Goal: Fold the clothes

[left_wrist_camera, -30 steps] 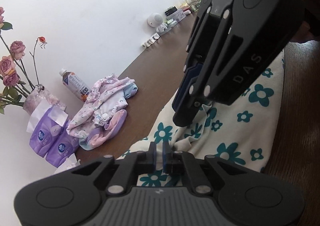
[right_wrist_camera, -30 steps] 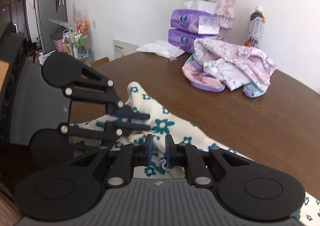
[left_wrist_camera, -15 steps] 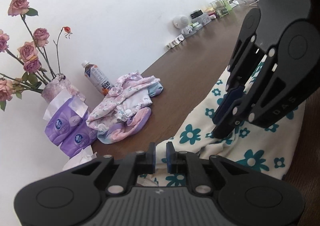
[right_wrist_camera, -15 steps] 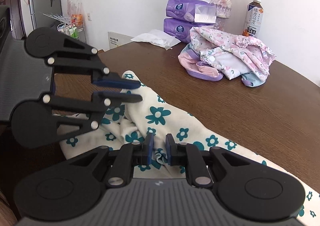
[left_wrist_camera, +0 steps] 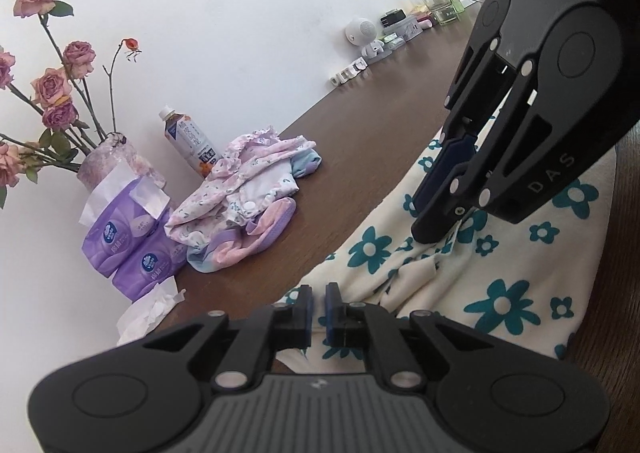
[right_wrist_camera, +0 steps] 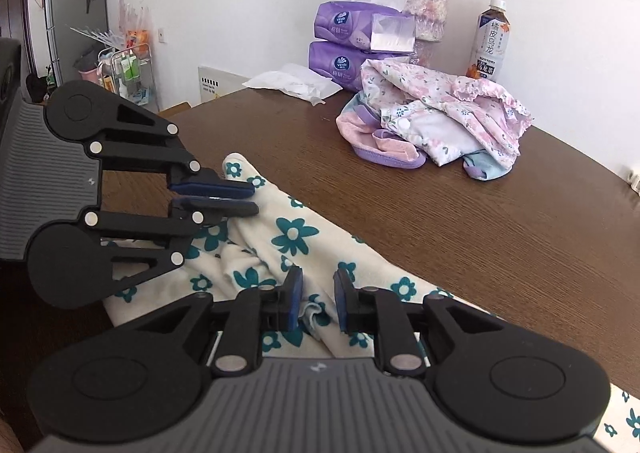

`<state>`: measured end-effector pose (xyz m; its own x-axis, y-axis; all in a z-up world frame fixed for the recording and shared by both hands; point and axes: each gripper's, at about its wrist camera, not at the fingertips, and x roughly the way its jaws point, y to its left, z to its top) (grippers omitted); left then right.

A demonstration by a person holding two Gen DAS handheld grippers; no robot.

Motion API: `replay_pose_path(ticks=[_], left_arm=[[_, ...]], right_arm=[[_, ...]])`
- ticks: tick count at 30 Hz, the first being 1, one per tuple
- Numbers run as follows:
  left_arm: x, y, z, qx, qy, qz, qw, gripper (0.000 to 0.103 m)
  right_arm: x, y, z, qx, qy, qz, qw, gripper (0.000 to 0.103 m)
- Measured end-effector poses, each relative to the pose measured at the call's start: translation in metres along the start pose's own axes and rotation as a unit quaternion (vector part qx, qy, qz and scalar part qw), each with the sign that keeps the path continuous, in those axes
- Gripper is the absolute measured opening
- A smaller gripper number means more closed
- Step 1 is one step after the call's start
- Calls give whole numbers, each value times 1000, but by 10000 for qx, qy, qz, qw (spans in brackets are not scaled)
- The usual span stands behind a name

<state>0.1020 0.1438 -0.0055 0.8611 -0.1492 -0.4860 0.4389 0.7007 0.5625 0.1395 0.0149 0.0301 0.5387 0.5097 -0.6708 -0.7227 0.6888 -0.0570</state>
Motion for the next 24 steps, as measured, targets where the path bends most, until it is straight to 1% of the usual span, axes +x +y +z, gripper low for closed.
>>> replay_pose_path(ticks=[2, 4, 7, 8, 10, 15, 20, 22, 24], left_arm=[[-3, 3, 2, -71, -41, 50, 10000, 12], [-7, 5, 3, -148, -93, 95, 9998, 16], [-4, 5, 2, -158, -36, 73, 9998, 16], [-3, 5, 1, -145, -18, 55, 9999, 14], [-2, 3, 0, -121, -3, 31, 9999, 12], [-1, 4, -2, -175, -9, 11, 9998, 12], [-11, 4, 4, -187, -111, 135, 9997, 17], [-18, 3, 7, -199, -161, 41, 9997, 17], [-20, -1, 8, -156, -109, -83, 9998, 17]], right_arm=[[0, 1, -1, -16, -7, -18, 10000, 16], [0, 2, -2, -32, -15, -36, 10000, 16], [0, 3, -3, -54, -26, -63, 10000, 17], [0, 4, -3, -62, -30, -73, 9999, 19], [0, 5, -4, -77, -38, -91, 9999, 19], [0, 6, -5, -101, -53, -110, 9999, 18], [0, 6, -5, -114, -63, -110, 9999, 18], [0, 6, -5, -119, -67, -110, 9998, 19], [0, 5, -5, -119, -72, -105, 9998, 19]])
